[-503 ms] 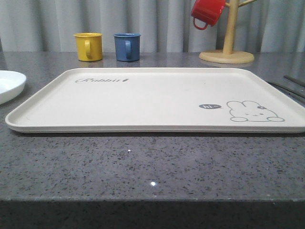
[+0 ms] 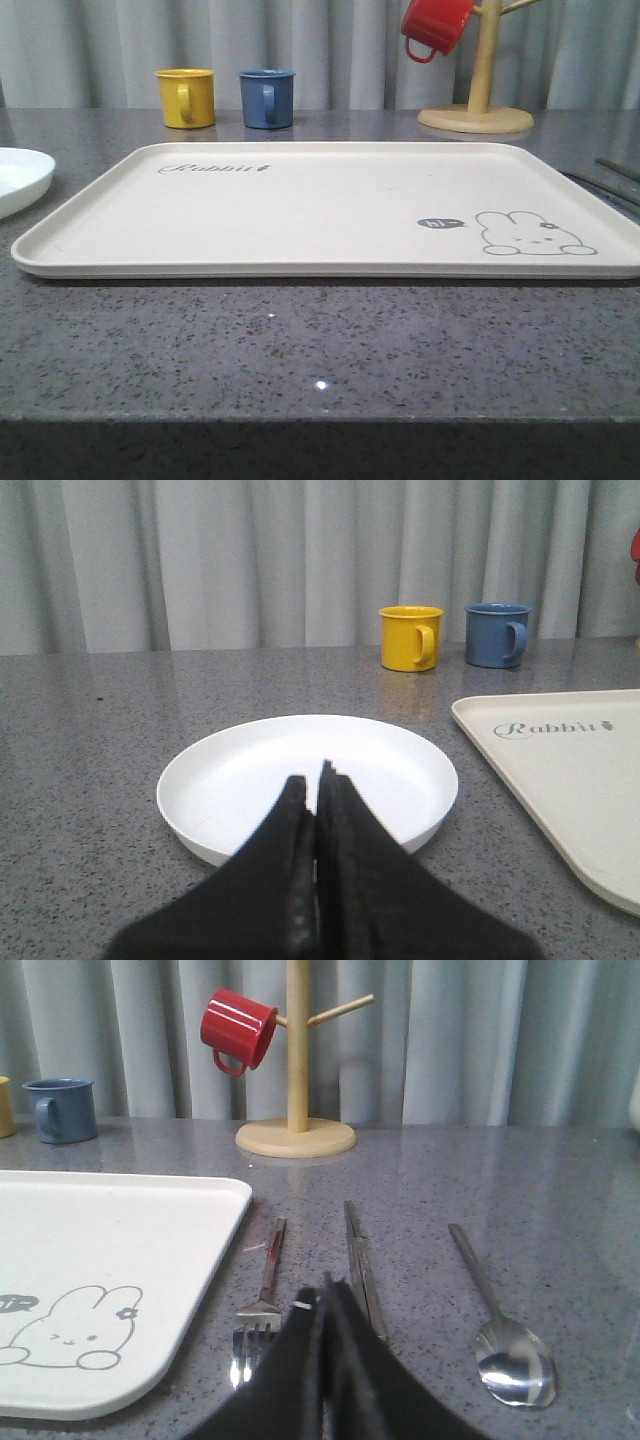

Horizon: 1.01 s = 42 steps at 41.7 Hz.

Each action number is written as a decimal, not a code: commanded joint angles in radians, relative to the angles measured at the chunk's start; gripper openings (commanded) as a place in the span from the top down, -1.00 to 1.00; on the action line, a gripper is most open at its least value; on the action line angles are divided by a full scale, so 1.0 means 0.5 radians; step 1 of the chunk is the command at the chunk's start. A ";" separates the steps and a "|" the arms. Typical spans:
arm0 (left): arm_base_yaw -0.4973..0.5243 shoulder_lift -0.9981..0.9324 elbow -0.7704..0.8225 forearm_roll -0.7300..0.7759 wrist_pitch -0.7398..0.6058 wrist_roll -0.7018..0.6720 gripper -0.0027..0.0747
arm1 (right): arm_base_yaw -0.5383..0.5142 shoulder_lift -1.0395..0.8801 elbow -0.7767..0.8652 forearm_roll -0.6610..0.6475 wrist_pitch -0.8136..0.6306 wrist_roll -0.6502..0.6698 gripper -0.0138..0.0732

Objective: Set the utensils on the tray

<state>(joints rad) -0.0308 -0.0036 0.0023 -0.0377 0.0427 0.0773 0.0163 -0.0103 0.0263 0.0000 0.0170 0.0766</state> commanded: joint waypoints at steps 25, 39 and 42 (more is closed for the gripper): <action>0.000 0.059 -0.709 0.005 0.235 -0.019 0.98 | -0.004 0.157 -0.813 -0.027 0.466 -0.006 0.84; 0.000 0.594 -1.468 0.009 0.984 -0.019 0.98 | -0.004 0.717 -1.470 -0.027 1.137 -0.006 0.84; 0.000 0.695 -1.501 0.009 1.071 -0.019 0.98 | -0.004 0.825 -1.488 -0.027 1.173 -0.006 0.84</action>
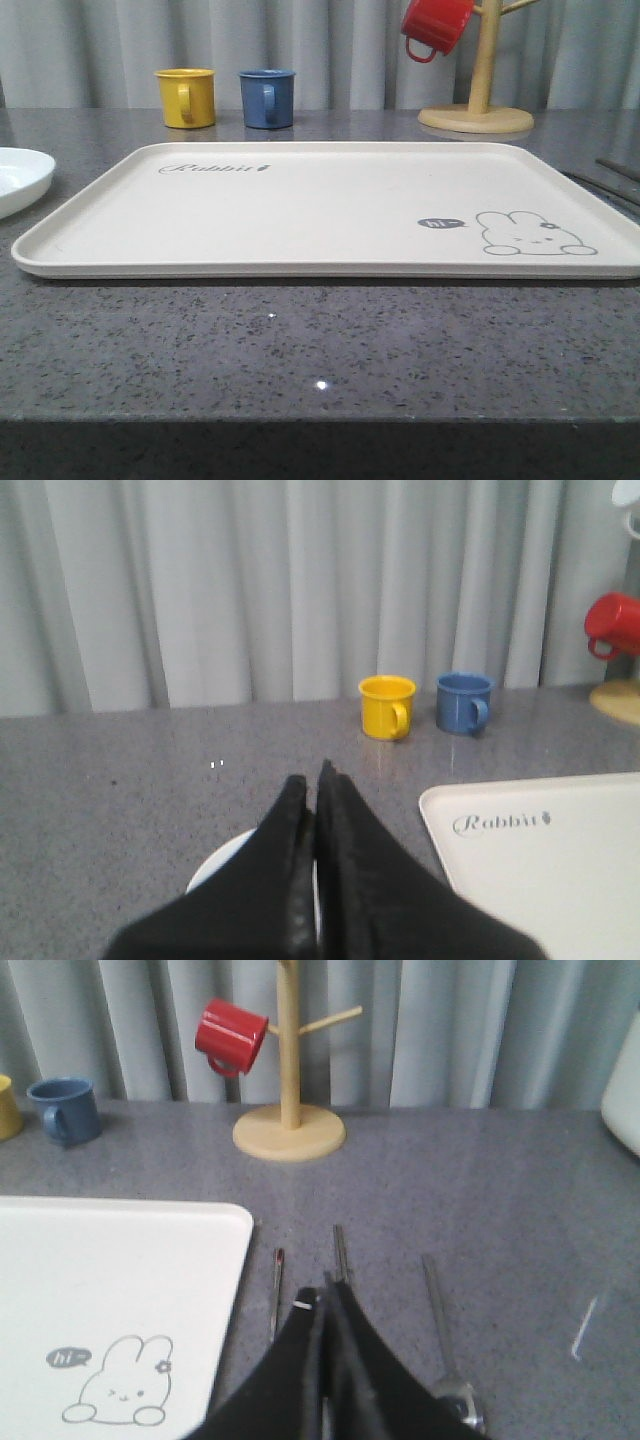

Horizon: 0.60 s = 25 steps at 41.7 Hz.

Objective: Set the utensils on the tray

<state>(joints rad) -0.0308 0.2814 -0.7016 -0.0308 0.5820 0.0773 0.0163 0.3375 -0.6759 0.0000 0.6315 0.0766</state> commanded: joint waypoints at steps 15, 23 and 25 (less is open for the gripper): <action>0.000 0.322 0.024 -0.005 0.089 -0.019 0.98 | -0.004 0.462 -0.083 -0.027 0.043 -0.006 0.84; 0.000 0.337 0.070 -0.005 0.079 -0.019 0.98 | -0.004 0.566 -0.083 -0.027 0.078 -0.006 0.76; 0.000 0.337 0.070 -0.005 0.079 -0.019 0.93 | -0.004 0.583 -0.083 -0.027 0.089 -0.008 0.56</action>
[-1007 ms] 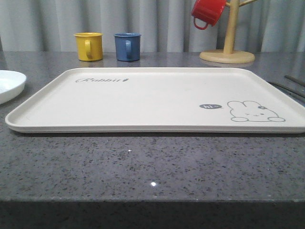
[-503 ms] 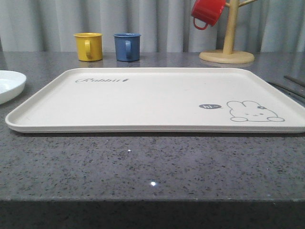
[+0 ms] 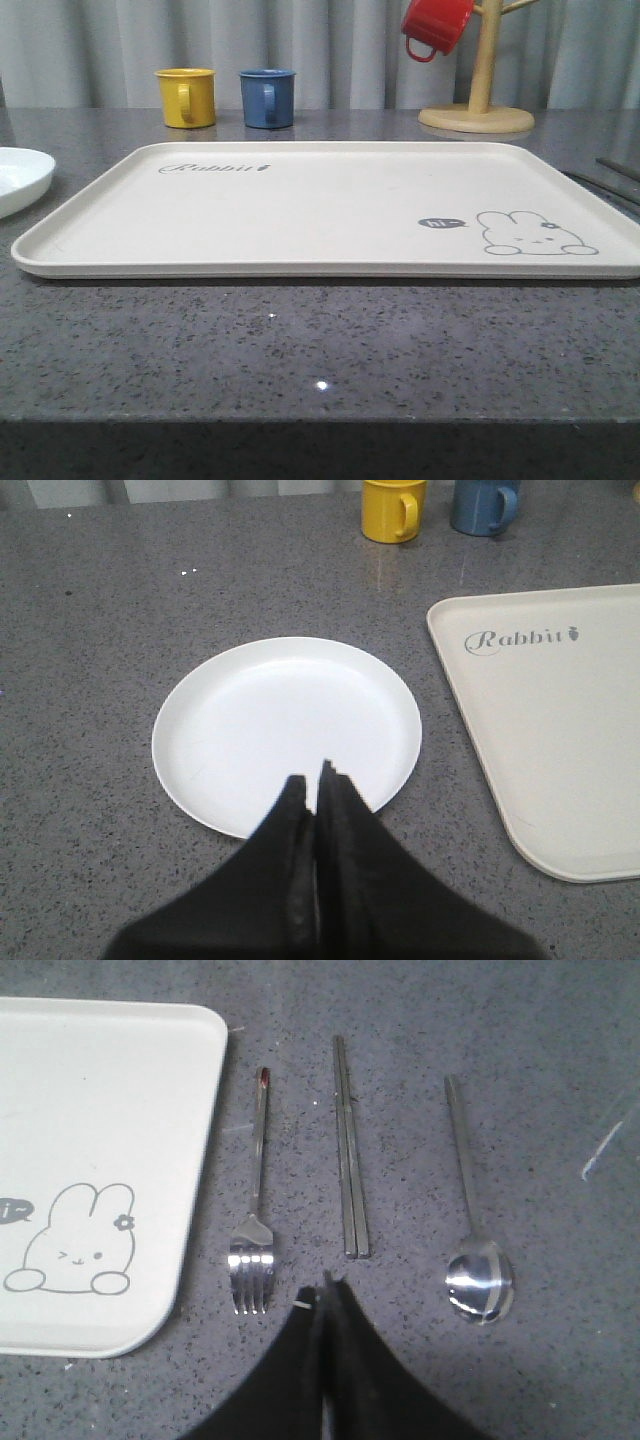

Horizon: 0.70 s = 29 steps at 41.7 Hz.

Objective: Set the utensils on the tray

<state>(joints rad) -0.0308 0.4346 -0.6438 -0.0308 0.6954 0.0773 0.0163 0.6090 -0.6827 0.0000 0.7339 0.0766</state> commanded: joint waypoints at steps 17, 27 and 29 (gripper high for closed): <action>0.000 0.192 -0.148 -0.001 0.108 -0.016 -0.26 | -0.004 0.076 -0.070 -0.027 -0.108 -0.008 -0.36; 0.000 0.813 -0.437 0.037 0.350 -0.016 -0.26 | -0.004 0.076 -0.070 -0.027 -0.108 -0.008 -0.36; 0.000 0.894 -0.480 0.045 0.384 -0.016 -0.26 | -0.004 0.076 -0.070 -0.027 -0.108 -0.008 -0.36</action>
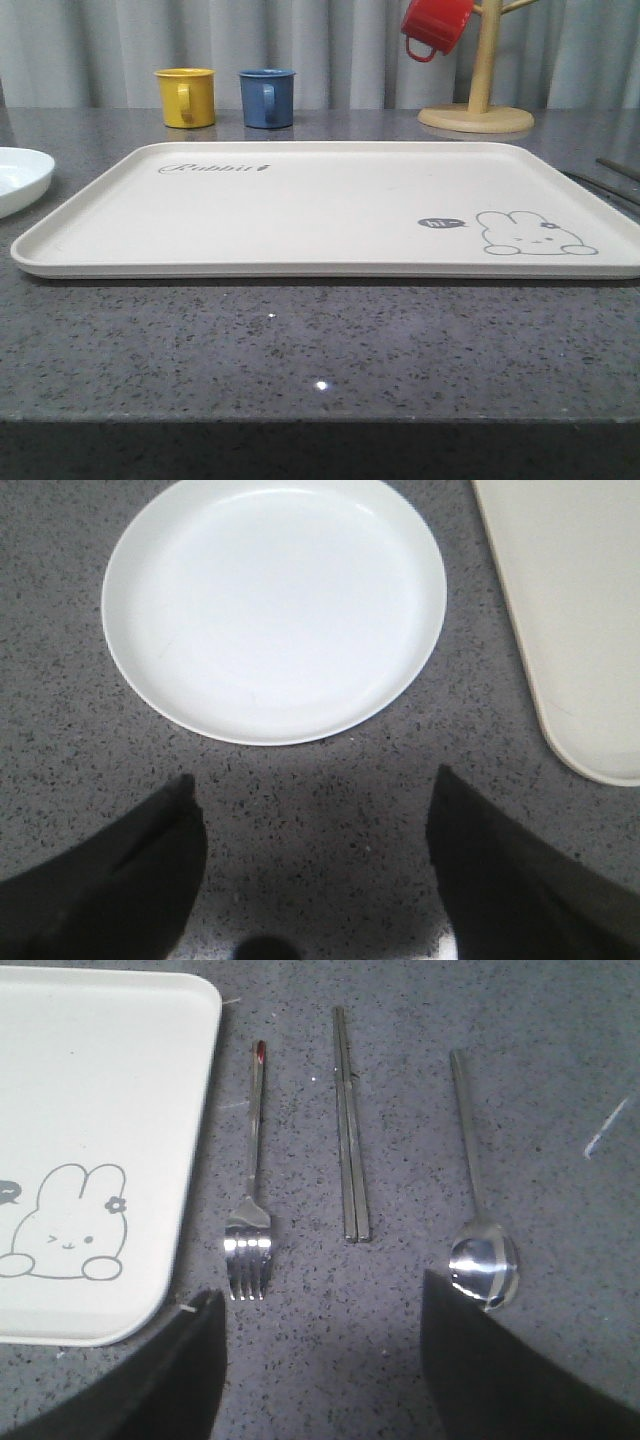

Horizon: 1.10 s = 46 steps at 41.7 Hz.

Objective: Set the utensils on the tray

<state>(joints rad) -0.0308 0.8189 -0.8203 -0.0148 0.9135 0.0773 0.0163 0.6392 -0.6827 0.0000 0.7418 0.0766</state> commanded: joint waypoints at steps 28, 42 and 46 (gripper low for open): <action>0.810 1.165 -0.649 -0.675 -0.032 0.528 -0.26 | -0.004 0.015 -0.070 -0.027 -0.124 -0.008 -0.36; 0.818 1.419 -0.785 -0.720 -0.098 0.528 -0.26 | -0.004 0.015 -0.070 -0.027 -0.122 -0.008 -0.36; 0.818 1.468 -0.802 -0.720 -0.098 0.528 -0.26 | -0.004 0.015 -0.070 -0.027 -0.122 -0.008 -0.36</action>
<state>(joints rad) 0.3759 1.5671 -1.1830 -0.3447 0.8984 0.3396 0.0163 0.6392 -0.6827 0.0000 0.7418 0.0766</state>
